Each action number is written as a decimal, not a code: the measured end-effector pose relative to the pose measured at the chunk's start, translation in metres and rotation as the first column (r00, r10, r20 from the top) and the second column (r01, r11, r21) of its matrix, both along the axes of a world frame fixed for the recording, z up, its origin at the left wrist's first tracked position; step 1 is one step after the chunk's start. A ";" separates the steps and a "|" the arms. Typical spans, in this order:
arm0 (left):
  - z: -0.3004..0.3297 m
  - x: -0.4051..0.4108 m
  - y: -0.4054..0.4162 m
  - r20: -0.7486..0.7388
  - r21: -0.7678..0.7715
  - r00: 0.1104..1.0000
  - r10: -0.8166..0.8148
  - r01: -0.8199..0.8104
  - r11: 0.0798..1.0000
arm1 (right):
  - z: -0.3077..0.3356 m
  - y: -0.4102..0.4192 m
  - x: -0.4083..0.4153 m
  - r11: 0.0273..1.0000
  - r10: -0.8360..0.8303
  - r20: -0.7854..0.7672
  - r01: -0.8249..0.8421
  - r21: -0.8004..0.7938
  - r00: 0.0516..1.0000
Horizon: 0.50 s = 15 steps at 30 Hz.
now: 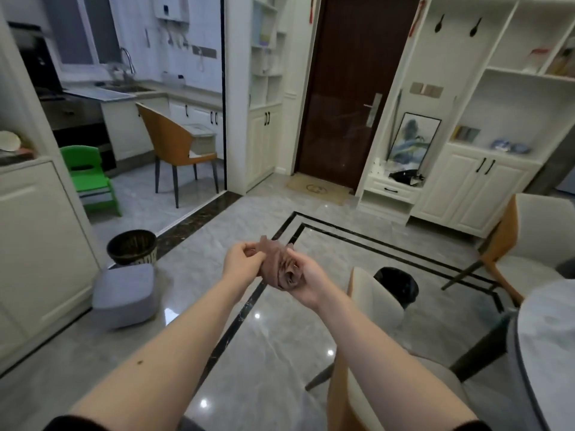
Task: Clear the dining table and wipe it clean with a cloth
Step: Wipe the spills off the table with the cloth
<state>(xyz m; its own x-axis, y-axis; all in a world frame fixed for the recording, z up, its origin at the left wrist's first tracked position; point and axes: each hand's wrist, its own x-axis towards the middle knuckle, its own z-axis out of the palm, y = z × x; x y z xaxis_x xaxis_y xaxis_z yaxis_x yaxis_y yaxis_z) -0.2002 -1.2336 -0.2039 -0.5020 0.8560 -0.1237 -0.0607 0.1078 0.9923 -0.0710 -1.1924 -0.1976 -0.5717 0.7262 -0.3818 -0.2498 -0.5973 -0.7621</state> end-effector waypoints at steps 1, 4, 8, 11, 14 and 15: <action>-0.005 -0.016 0.020 0.001 0.001 1.000 0.000 0.000 1.000 | -0.005 0.019 -0.013 1.000 0.030 0.036 -0.030 0.005 0.999; -0.014 -0.053 0.081 -0.054 -0.050 0.998 -0.036 0.033 0.998 | -0.018 0.078 -0.046 0.997 0.066 0.140 -0.070 0.026 0.988; -0.015 -0.089 0.171 -0.163 -0.144 0.976 -0.148 0.125 0.982 | -0.023 0.167 -0.077 0.997 0.067 0.187 -0.072 0.018 0.980; -0.005 -0.108 0.236 -0.233 -0.172 0.951 -0.204 0.167 0.971 | -0.015 0.235 -0.093 0.997 0.065 0.170 -0.072 0.035 0.983; 0.002 -0.125 0.296 -0.281 -0.199 0.938 -0.202 0.149 0.969 | -0.014 0.299 -0.110 0.999 0.000 0.124 -0.006 0.049 0.992; 0.000 -0.130 0.324 -0.294 -0.207 0.934 -0.204 0.146 0.967 | -0.016 0.324 -0.116 0.998 -0.029 0.146 0.021 0.055 0.989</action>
